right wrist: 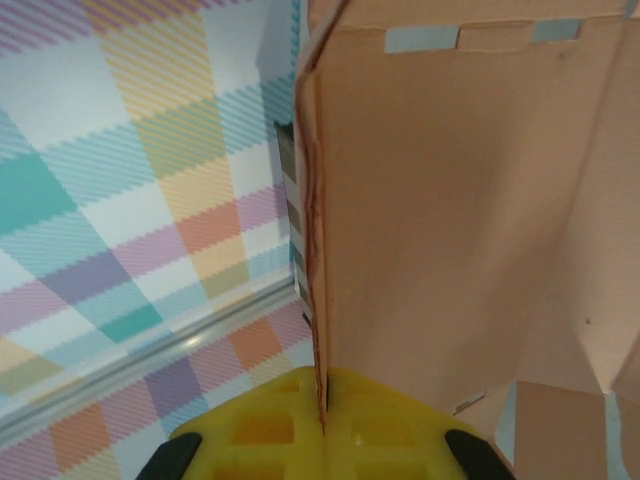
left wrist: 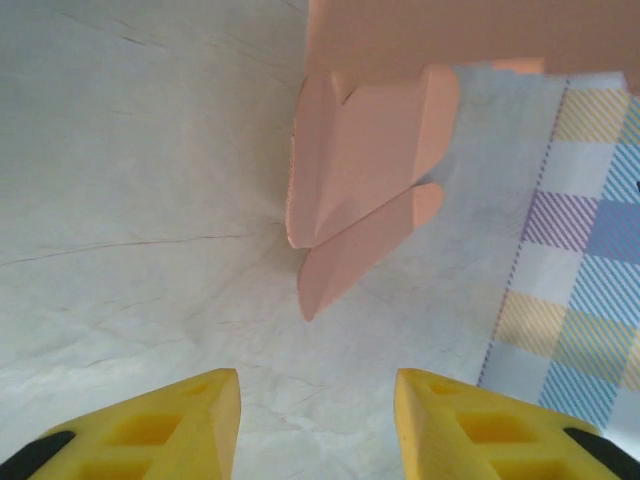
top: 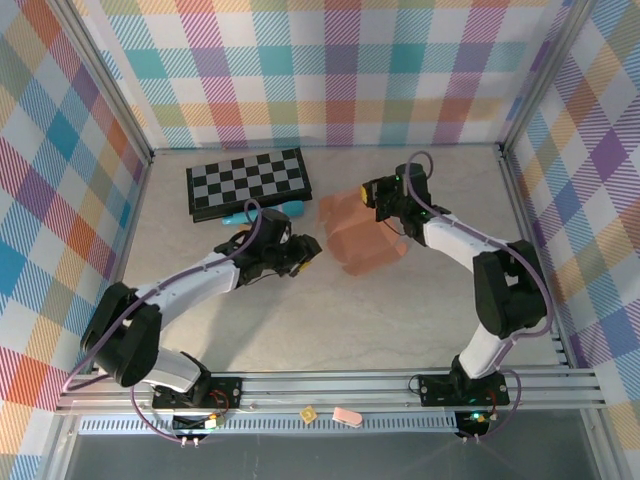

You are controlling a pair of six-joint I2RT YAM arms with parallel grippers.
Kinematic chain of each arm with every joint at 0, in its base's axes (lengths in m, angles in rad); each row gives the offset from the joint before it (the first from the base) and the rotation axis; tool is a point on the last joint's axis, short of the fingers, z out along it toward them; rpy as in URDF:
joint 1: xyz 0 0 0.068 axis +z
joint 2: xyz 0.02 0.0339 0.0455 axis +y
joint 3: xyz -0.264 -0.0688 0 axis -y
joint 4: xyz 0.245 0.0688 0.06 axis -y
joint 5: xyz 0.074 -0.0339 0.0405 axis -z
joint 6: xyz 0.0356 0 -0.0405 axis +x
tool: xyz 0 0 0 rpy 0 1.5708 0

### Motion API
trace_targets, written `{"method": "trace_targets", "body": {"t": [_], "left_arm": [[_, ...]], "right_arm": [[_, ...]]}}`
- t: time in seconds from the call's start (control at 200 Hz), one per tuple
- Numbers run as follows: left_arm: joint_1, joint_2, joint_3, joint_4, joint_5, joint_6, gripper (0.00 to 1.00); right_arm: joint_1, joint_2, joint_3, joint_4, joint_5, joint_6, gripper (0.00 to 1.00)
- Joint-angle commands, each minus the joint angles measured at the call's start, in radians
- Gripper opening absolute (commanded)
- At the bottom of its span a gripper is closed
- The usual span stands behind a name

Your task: Fold the paper box

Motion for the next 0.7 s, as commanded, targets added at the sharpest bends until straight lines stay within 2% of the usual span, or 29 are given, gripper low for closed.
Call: {"method": "trace_targets", "body": {"t": [0.0,0.12,0.25,0.355,0.445,0.615,0.7], "left_arm": [[0.058,-0.05,0.016,-0.2,-0.064,0.089,0.42],[0.123,-0.052,0.045,-0.185,-0.063,0.158,0.39],[0.158,0.024,0.112,-0.166,-0.016,0.3,0.31],[0.157,0.073,0.132,-0.127,0.011,0.387,0.26],[0.151,0.082,0.107,-0.015,0.013,0.444,0.24],[0.115,0.102,0.02,0.134,0.028,0.59,0.24],[0.078,0.076,-0.062,0.259,-0.018,0.67,0.23]], "right_arm": [[0.014,0.04,-0.01,0.162,-0.093,-0.1,0.0],[0.015,0.076,-0.066,0.289,-0.17,-0.132,0.0],[0.014,0.085,-0.097,0.306,-0.209,-0.179,0.0],[0.014,0.106,-0.127,0.404,-0.24,-0.177,0.0],[0.013,0.127,-0.145,0.454,-0.266,-0.184,0.0],[0.01,0.145,-0.166,0.485,-0.302,-0.199,0.0],[0.01,0.141,-0.176,0.48,-0.302,-0.204,0.0]]}}
